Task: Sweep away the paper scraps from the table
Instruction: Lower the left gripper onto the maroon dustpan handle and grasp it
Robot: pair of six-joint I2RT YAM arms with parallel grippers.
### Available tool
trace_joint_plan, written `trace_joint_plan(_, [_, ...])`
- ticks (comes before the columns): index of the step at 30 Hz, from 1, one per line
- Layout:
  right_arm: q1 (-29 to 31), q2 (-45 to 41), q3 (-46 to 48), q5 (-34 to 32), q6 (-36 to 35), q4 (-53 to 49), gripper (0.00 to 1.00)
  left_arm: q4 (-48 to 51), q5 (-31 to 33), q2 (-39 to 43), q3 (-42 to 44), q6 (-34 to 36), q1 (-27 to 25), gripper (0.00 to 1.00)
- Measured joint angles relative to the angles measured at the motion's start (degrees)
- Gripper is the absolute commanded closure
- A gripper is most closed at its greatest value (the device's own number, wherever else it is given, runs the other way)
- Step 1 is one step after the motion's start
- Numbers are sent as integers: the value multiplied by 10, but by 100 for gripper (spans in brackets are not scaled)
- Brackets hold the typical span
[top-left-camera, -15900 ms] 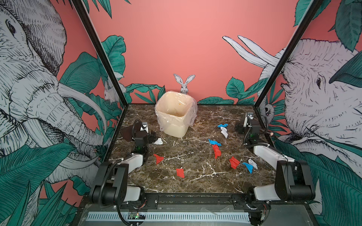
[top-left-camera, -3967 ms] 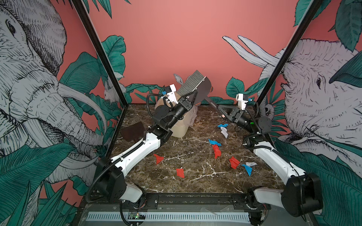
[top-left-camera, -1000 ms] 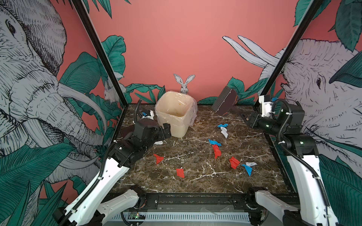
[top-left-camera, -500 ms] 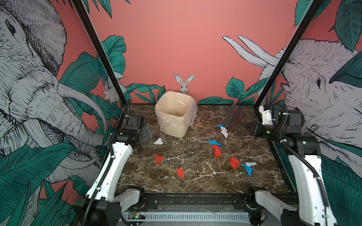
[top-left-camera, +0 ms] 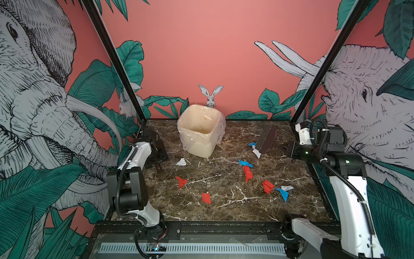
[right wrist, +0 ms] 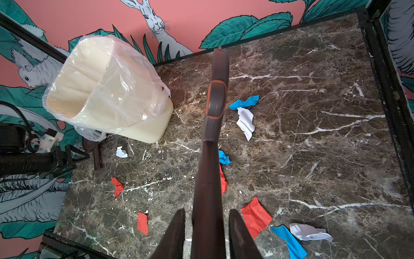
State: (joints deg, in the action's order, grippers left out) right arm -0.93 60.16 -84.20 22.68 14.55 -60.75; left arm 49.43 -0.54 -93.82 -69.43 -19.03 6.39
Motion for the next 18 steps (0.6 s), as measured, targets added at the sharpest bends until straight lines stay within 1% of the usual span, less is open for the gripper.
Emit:
trace_joint_plan(5, [-2, 5, 0, 3, 0, 0, 100, -1, -12, -31, -11, 16, 10, 25])
trace_joint_plan(18, [-3, 9, 0, 5, 0, 0, 100, -1, 0, -96, -35, 42, 31, 28])
